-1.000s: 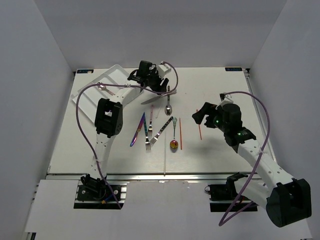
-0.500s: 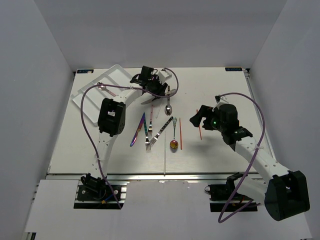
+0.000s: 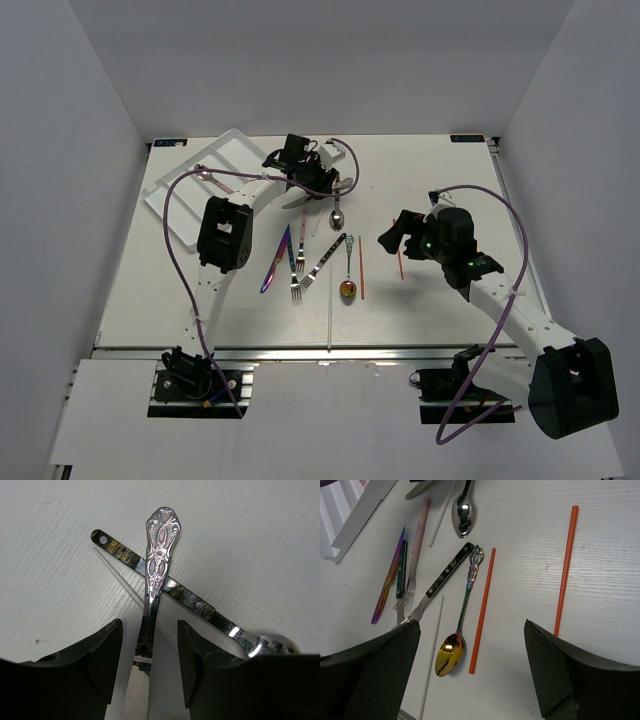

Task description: Sort the eating utensils into containers

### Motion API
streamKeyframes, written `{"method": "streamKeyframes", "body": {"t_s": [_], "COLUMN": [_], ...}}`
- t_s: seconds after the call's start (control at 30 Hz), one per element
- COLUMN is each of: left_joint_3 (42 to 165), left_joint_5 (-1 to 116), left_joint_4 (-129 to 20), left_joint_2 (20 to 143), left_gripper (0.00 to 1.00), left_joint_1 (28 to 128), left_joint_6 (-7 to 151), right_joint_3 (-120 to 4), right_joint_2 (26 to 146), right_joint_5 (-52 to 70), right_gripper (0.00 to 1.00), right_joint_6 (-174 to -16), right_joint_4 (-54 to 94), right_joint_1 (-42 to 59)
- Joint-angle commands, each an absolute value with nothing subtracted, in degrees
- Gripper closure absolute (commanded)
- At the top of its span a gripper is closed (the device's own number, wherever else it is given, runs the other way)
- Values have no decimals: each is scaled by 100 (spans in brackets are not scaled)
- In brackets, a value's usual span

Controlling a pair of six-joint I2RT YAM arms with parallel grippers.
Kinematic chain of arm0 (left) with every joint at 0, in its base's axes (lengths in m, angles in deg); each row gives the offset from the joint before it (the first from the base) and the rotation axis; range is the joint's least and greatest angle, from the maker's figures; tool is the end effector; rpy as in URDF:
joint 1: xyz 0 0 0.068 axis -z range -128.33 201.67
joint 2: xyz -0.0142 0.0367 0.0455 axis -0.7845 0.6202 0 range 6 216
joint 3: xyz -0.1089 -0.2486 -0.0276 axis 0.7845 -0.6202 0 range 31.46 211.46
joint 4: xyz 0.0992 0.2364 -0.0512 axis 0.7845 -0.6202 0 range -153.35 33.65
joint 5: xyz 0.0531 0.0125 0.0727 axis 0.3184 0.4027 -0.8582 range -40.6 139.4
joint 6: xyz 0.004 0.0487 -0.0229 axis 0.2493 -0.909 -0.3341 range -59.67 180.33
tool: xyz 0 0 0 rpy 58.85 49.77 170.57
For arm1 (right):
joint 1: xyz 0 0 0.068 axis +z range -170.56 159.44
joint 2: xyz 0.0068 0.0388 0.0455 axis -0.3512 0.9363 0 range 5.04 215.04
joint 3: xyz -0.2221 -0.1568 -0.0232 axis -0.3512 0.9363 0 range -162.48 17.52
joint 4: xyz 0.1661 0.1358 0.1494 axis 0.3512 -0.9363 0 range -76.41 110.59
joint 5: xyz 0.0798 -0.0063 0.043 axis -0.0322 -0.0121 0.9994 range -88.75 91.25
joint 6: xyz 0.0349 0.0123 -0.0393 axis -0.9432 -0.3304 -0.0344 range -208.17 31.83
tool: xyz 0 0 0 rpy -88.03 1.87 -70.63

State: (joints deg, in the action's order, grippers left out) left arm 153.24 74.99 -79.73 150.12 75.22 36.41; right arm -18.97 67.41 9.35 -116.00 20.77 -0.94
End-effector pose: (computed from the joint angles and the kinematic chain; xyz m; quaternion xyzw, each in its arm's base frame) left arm 0.5048 -0.2367 0.1545 0.4400 0.7933 -0.2039 0.3682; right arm 0.2267 0.0862 0.2471 0.0230 0.8451 0.2683 0.4619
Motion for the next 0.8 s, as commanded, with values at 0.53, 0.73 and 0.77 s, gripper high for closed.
{"method": "streamKeyframes", "body": {"t_s": [0.53, 0.73, 0.77], "left_joint_3": [15478, 15513, 15452], "left_joint_5": [7524, 7454, 7445], "left_joint_4": [-7797, -7806, -7780], "left_joint_2": [15120, 15120, 15033], "left_gripper": [53, 61, 62], "left_joint_1": [7628, 7646, 7646], "left_joint_6": [3652, 3643, 3652], "right_joint_3": [-1782, -1782, -1782], "right_joint_2": [6893, 6902, 6902], "right_joint_5": [1127, 1127, 1118], "right_gripper": [11, 11, 11], "right_joint_6": [-11506, -11506, -11506], "right_joint_4": [2436, 2454, 2445], "right_joint_1": [-87, -87, -87]}}
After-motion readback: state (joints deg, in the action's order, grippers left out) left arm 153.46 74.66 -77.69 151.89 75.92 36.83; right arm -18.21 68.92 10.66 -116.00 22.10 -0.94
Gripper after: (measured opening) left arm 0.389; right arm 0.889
